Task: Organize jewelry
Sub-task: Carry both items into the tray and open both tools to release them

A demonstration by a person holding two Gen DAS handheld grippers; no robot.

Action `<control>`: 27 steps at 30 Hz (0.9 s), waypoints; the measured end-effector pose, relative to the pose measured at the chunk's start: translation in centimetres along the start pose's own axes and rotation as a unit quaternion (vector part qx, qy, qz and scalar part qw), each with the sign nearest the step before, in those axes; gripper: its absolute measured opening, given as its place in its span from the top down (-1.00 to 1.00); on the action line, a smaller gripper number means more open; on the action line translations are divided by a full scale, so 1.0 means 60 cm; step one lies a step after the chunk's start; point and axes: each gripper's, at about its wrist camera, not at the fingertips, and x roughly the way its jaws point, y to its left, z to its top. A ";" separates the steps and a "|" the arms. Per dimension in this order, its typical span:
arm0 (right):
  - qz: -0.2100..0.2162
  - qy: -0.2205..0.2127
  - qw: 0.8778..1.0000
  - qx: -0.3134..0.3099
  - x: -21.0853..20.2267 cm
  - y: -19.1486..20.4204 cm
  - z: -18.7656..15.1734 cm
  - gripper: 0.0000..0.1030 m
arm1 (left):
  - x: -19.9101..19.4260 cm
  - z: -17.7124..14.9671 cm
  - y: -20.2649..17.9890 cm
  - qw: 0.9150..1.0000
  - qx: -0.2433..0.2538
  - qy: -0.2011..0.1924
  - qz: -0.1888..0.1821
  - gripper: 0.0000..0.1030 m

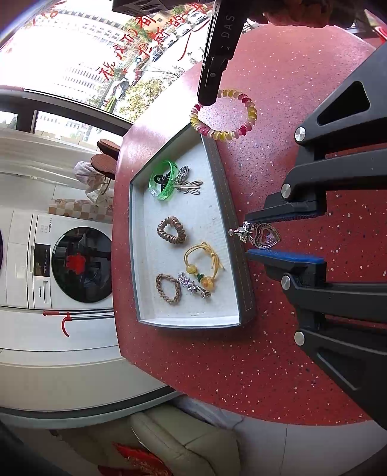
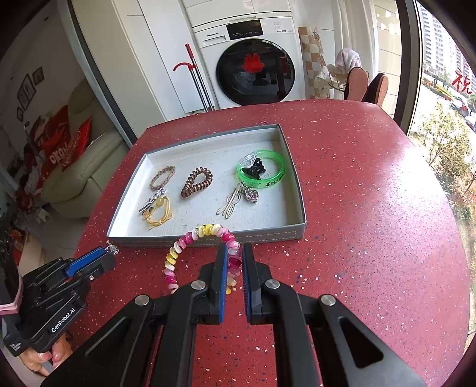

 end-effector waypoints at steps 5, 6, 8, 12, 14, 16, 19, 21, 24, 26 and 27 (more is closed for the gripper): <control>-0.002 -0.008 1.000 0.009 0.006 -0.006 0.018 0.80 | 0.004 0.017 0.005 1.000 0.002 -0.008 0.004 0.31; -0.002 -0.009 1.000 0.012 0.007 -0.008 0.023 0.80 | 0.005 0.021 0.008 1.000 0.001 -0.009 0.004 0.31; 0.000 -0.011 1.000 0.019 0.012 -0.011 0.032 0.80 | 0.007 0.028 0.013 1.000 -0.001 -0.013 0.007 0.31; 0.000 -0.011 0.999 0.031 0.027 -0.016 0.049 0.80 | 0.018 0.048 0.023 1.000 -0.007 -0.016 0.013 0.31; 0.000 -0.011 0.999 0.036 0.035 -0.018 0.057 0.80 | 0.024 0.058 0.026 1.000 -0.009 -0.020 0.016 0.31; -0.002 -0.011 0.999 0.040 0.045 -0.019 0.066 0.80 | 0.032 0.068 0.027 1.000 -0.008 -0.022 0.018 0.31; -0.004 -0.009 0.999 0.043 0.061 -0.020 0.079 0.80 | 0.050 0.080 0.025 0.999 -0.002 -0.021 0.025 0.31; -0.005 -0.007 0.999 0.043 0.071 -0.018 0.084 0.80 | 0.062 0.086 0.023 0.999 -0.001 -0.018 0.031 0.31; -0.003 -0.004 0.999 0.041 0.086 -0.015 0.090 0.80 | 0.080 0.092 0.023 0.999 -0.002 -0.012 0.033 0.31; -0.002 0.000 0.999 0.041 0.096 -0.015 0.092 0.80 | 0.090 0.095 0.021 0.999 0.000 -0.008 0.034 0.31; -0.002 0.002 0.999 0.040 0.100 -0.015 0.093 0.80 | 0.096 0.095 0.019 0.999 0.001 -0.006 0.036 0.31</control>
